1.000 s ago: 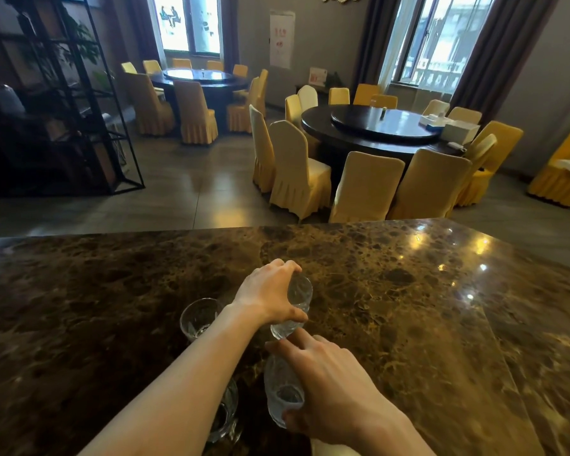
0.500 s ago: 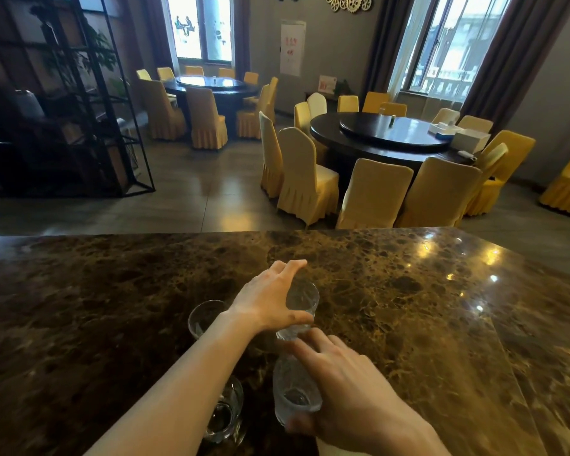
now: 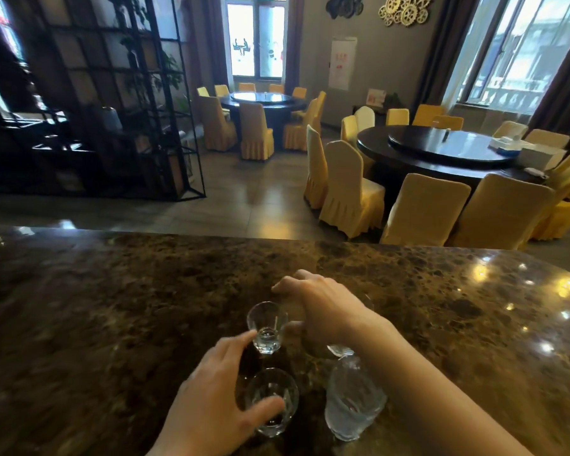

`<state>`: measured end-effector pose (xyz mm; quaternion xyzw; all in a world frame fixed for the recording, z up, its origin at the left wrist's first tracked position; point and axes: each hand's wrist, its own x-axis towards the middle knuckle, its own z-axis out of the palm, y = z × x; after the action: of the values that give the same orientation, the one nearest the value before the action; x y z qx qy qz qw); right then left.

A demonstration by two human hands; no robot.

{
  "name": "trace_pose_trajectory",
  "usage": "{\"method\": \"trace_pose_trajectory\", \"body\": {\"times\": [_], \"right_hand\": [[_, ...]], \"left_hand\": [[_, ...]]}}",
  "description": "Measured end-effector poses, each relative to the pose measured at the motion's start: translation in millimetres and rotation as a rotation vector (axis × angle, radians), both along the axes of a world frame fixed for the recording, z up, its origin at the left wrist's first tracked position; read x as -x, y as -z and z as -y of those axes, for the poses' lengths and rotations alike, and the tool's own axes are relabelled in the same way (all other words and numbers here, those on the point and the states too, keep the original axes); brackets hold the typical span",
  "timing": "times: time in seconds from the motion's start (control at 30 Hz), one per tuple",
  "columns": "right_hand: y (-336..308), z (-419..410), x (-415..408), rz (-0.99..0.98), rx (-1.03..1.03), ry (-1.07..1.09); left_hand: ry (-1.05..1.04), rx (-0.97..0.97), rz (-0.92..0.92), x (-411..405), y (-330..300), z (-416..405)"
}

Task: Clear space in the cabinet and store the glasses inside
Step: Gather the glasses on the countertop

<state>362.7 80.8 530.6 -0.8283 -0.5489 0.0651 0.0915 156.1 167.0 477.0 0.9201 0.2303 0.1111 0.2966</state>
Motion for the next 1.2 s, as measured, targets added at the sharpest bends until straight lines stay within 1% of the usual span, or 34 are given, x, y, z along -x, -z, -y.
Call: {"method": "trace_pose_trajectory", "body": {"times": [0.13, 0.27, 0.33, 0.5, 0.77, 0.97, 1.07, 1.2], "right_hand": [[31, -47, -4, -0.048, 0.116, -0.045], [56, -71, -13, -0.062, 0.248, -0.082], [66, -77, -16, -0.055, 0.268, -0.098], [84, -80, -20, -0.057, 0.216, -0.085], [81, -80, -12, -0.043, 0.226, -0.029], [84, -80, -8, -0.025, 0.186, 0.001], [79, -75, -2, -0.016, 0.166, 0.023], [56, -62, 12, 0.007, 0.115, 0.07]], "left_hand": [[0.002, 0.054, -0.102, 10, 15, 11], [0.002, 0.092, -0.128, 6, 27, 13], [0.018, 0.088, -0.128, 1, 33, 14], [0.025, 0.088, -0.112, -8, 47, 11], [0.076, 0.114, -0.1, -17, 62, 1], [0.085, 0.145, -0.069, -21, 68, -4], [0.095, 0.14, -0.047, -19, 67, -6], [0.129, 0.135, -0.016, -3, 59, -9]]}}
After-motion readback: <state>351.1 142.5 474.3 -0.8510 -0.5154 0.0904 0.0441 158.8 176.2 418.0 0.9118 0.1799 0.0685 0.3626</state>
